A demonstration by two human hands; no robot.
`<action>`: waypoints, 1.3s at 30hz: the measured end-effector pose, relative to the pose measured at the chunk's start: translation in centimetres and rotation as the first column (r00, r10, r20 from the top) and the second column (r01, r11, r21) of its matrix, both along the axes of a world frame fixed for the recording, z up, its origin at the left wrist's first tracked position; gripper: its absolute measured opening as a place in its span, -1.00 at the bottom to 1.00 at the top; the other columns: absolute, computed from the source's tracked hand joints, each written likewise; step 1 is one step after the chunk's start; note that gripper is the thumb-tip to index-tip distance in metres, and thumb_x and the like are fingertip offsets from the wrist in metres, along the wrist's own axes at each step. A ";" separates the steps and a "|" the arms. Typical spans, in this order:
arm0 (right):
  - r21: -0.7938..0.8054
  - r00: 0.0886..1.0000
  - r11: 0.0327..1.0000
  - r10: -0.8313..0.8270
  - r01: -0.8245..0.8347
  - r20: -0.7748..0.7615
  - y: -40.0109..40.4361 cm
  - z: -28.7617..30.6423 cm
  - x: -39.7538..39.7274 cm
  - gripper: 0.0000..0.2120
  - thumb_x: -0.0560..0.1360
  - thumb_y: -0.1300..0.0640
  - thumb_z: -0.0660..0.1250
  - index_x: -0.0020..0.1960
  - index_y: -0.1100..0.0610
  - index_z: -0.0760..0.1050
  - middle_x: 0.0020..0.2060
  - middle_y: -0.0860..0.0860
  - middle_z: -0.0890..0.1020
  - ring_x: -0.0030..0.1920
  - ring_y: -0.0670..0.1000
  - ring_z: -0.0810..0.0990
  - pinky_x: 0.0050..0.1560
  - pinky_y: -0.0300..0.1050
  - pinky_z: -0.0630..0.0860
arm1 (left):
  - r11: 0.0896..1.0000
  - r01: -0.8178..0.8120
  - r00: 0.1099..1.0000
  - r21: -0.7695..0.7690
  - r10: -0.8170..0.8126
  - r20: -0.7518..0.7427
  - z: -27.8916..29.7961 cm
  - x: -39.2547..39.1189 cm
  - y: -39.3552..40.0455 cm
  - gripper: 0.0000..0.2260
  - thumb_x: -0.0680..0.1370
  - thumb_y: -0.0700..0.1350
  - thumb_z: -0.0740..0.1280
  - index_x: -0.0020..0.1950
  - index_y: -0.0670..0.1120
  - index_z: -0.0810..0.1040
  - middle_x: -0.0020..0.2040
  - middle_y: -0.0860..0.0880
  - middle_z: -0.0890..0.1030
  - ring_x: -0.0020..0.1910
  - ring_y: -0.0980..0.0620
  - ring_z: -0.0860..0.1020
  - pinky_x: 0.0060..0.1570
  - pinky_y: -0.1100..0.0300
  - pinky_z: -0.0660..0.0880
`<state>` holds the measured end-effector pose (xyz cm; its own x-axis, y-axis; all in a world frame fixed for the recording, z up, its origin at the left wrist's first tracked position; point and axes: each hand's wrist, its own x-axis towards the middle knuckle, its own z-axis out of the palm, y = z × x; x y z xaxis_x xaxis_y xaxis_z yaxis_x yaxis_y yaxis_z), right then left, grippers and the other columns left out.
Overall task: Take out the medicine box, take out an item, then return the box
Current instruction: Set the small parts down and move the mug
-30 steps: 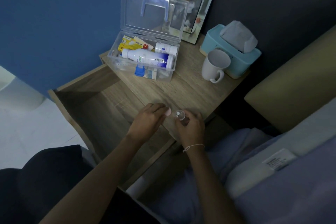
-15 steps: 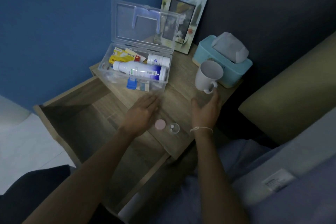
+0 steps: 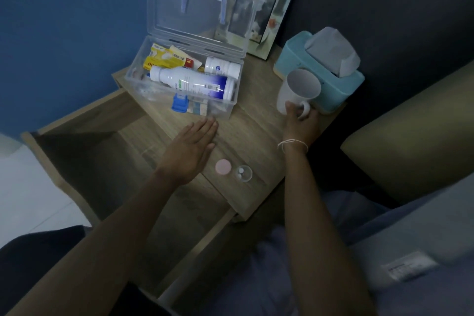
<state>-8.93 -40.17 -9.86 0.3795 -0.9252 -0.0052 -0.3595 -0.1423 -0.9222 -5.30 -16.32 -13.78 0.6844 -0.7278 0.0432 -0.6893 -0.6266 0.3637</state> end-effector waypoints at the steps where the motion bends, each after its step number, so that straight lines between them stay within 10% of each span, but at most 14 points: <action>1: -0.020 1.000 1.000 -0.001 0.001 -0.003 0.0 -0.1 0.0 -0.76 0.41 0.01 0.45 -0.07 0.14 0.50 -0.15 0.01 0.58 -0.15 -0.06 0.52 -0.32 -0.40 0.30 | 1.000 -0.001 1.000 0.002 0.001 0.001 0.0 0.0 0.0 -0.55 0.66 -0.03 0.01 0.53 -0.12 0.07 0.56 -0.09 0.10 0.55 0.00 0.05 0.52 0.09 -0.06; 9: -0.050 1.000 0.999 0.015 -0.013 0.026 2.8 -0.3 -2.2 -0.76 0.41 0.06 0.46 -0.16 0.23 0.51 -0.26 0.05 0.58 -0.26 -0.05 0.51 -0.37 -0.54 0.30 | 0.999 -0.014 0.999 0.042 0.012 0.041 -0.4 -0.1 0.1 -0.54 0.66 -0.01 -0.03 0.55 -0.10 0.01 0.58 -0.06 0.04 0.56 0.03 0.00 0.53 0.12 -0.11; 14: -0.104 0.999 0.994 0.039 -0.039 0.002 5.3 -0.6 -4.5 -0.73 0.39 0.03 0.49 -0.21 0.22 0.52 -0.31 0.02 0.60 -0.26 -0.04 0.55 -0.24 -0.23 0.39 | 0.999 -0.019 0.999 0.046 0.017 0.040 -0.3 -0.2 0.0 -0.54 0.66 -0.01 -0.03 0.54 -0.10 0.02 0.57 -0.06 0.05 0.56 0.03 0.01 0.53 0.11 -0.09; 28: -0.167 0.989 0.975 0.146 -0.148 -0.027 9.1 -0.8 -9.7 -0.71 0.37 0.03 0.51 -0.30 0.19 0.48 -0.35 0.05 0.64 -0.31 -0.03 0.56 -0.26 -0.17 0.45 | 0.998 -0.019 1.000 0.067 0.017 0.026 -0.2 -0.1 0.0 -0.54 0.66 0.00 -0.05 0.55 -0.10 0.02 0.58 -0.06 0.05 0.56 0.03 0.00 0.54 0.07 -0.07; 34: -0.168 0.989 0.974 0.147 -0.150 -0.029 9.8 -0.7 -11.1 -0.74 0.38 0.05 0.50 -0.31 0.08 0.43 -0.40 -0.05 0.55 -0.39 -0.14 0.46 -0.38 -0.45 0.30 | 0.997 -0.025 0.999 0.077 0.023 0.035 -0.4 -0.2 0.0 -0.53 0.66 0.01 -0.06 0.55 -0.09 0.01 0.58 -0.05 0.05 0.56 0.03 0.00 0.54 0.07 -0.07; 39: -0.069 0.987 0.985 0.158 -0.156 0.035 10.3 -0.5 -11.1 -0.65 0.33 -0.01 0.52 -0.03 0.02 0.42 -0.07 -0.01 0.65 -0.09 -0.15 0.61 -0.15 -0.47 0.47 | 0.996 -0.030 0.999 0.082 0.028 0.018 -0.1 -0.3 0.0 -0.54 0.66 0.01 -0.05 0.55 -0.09 0.01 0.58 -0.06 0.05 0.56 0.03 0.00 0.54 0.08 -0.08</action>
